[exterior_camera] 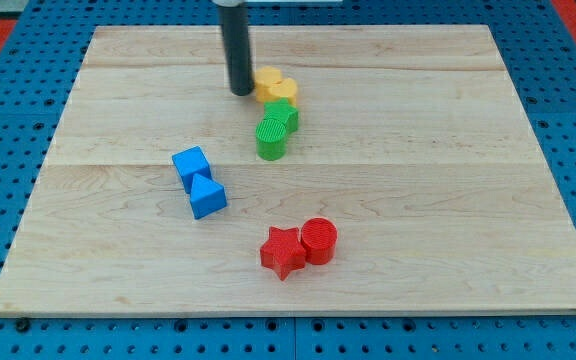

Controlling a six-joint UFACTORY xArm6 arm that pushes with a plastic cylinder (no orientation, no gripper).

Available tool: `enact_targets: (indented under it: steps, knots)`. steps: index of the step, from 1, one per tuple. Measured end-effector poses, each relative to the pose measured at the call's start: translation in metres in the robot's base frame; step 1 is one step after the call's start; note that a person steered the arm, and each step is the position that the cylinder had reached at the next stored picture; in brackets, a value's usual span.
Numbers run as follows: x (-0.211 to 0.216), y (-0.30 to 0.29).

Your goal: Separate the yellow heart from the yellow hexagon

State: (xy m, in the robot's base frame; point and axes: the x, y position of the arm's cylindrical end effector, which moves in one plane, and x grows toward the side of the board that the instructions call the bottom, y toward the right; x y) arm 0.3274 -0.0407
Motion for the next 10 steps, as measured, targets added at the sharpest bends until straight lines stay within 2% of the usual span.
enact_targets:
  steps: [1,2,3,4,5,6,7,8,9,10]
  knots:
    - [0.011,0.033]
    - [-0.005,0.038]
    - [0.001,0.050]
    - [0.061,0.090]
    - [0.052,0.106]
    - [0.023,0.116]
    - [0.021,0.165]
    - [0.070,0.194]
    - [0.073,0.179]
    - [0.019,0.182]
